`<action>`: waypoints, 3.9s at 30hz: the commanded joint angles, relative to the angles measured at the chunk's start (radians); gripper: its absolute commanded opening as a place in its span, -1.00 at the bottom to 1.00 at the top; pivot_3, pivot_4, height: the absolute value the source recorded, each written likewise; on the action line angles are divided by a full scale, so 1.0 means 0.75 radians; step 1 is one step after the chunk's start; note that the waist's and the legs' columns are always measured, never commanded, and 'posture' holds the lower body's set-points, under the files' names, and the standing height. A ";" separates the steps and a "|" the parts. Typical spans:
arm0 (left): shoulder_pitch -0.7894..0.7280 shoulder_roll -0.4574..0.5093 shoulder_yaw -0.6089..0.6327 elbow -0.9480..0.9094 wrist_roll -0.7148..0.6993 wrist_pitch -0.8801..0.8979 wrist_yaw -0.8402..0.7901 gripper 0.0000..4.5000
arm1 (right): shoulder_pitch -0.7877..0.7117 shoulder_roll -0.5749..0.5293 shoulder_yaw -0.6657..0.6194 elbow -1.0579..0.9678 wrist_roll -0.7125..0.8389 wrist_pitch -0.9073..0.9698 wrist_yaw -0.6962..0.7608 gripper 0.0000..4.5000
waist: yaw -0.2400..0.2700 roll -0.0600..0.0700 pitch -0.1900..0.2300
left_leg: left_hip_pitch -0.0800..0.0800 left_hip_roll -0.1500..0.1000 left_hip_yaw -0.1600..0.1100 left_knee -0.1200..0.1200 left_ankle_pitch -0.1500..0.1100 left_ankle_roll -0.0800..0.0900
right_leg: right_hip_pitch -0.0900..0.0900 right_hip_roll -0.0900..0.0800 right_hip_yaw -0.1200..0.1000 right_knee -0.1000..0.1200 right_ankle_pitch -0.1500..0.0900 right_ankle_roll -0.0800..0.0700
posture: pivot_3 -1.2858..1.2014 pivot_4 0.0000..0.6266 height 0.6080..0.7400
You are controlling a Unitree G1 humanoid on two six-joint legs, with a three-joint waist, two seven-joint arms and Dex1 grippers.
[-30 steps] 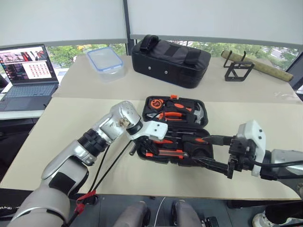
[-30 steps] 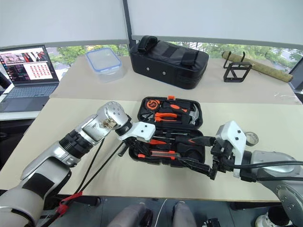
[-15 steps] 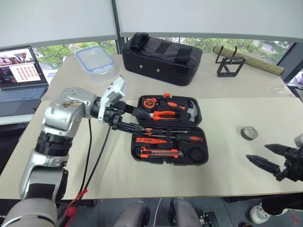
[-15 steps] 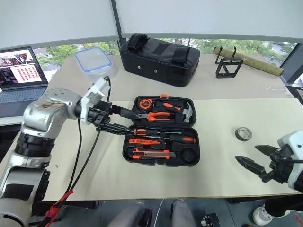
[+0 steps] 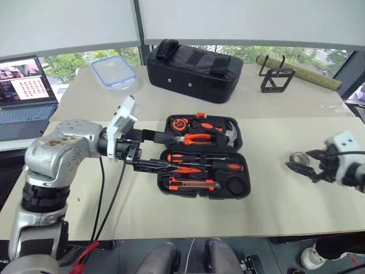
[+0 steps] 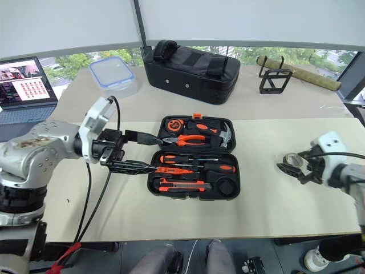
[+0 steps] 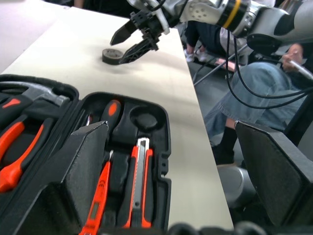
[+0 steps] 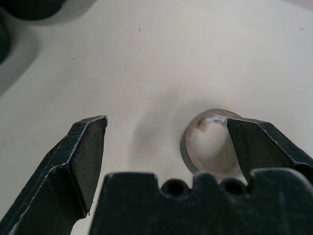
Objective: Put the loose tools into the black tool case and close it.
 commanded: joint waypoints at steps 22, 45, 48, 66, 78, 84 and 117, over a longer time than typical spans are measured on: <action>0.083 0.117 -0.121 -0.027 0.115 -0.257 -0.008 1.00 | 0.029 0.067 0.026 -0.978 0.475 0.460 0.151 -0.98 | 0.001 0.001 0.000 | -0.001 0.003 -0.001 -0.002 -0.003 -0.006 | -0.001 0.001 0.001 -0.001 0.000 -0.002 | 0.03 -0.52 0.66; 0.063 0.125 -0.143 0.055 0.186 -0.328 -0.035 1.00 | 0.329 -0.141 0.236 -1.150 0.121 0.140 0.256 0.25 | 0.045 0.000 0.001 | -0.002 0.000 -0.003 0.000 -0.007 -0.010 | -0.001 0.002 -0.005 -0.003 0.001 -0.001 | 0.03 -0.52 0.66; 0.061 0.126 -0.143 0.069 0.192 -0.333 -0.027 1.00 | 0.356 -0.177 0.141 -1.190 0.194 0.170 0.285 0.68 | 0.041 -0.002 0.002 | -0.002 0.000 -0.003 0.000 -0.007 -0.010 | 0.000 0.002 -0.005 -0.005 0.001 -0.001 | 0.03 -0.52 0.66; 0.033 -0.008 -0.273 0.694 0.620 -0.734 0.167 -0.49 | 0.079 -0.074 0.068 -0.626 0.168 0.184 0.100 -0.42 | 0.036 -0.002 0.002 | -0.003 0.000 -0.002 0.000 -0.003 -0.003 | -0.001 0.000 -0.005 -0.005 0.001 -0.001 | 0.03 -0.52 0.66; 0.123 -0.166 -0.344 0.551 0.601 -0.710 0.087 -1.00 | -0.012 0.018 0.297 -0.524 -0.055 -0.171 0.236 -0.96 | 0.017 -0.002 0.002 | -0.008 0.000 -0.002 0.002 -0.001 -0.001 | -0.005 0.000 -0.005 -0.002 0.001 -0.001 | 0.03 -0.52 0.66; 0.306 -0.031 -0.384 0.299 0.614 -0.711 -0.027 -1.00 | 0.099 0.015 0.215 -0.681 0.011 -0.175 0.284 -0.96 | 0.000 -0.001 0.002 | -0.009 0.002 -0.002 0.000 -0.001 -0.001 | -0.006 0.001 -0.005 -0.002 0.001 -0.001 | 0.03 -0.52 0.66; -0.414 -0.365 -0.053 1.142 0.424 0.191 0.521 0.75 | -0.602 0.390 0.132 -0.094 0.180 0.689 -0.259 0.54 | -0.008 -0.001 0.001 | -0.013 0.000 -0.004 0.005 0.000 -0.002 | -0.009 -0.001 -0.010 0.002 0.004 -0.003 | 0.03 -0.52 0.66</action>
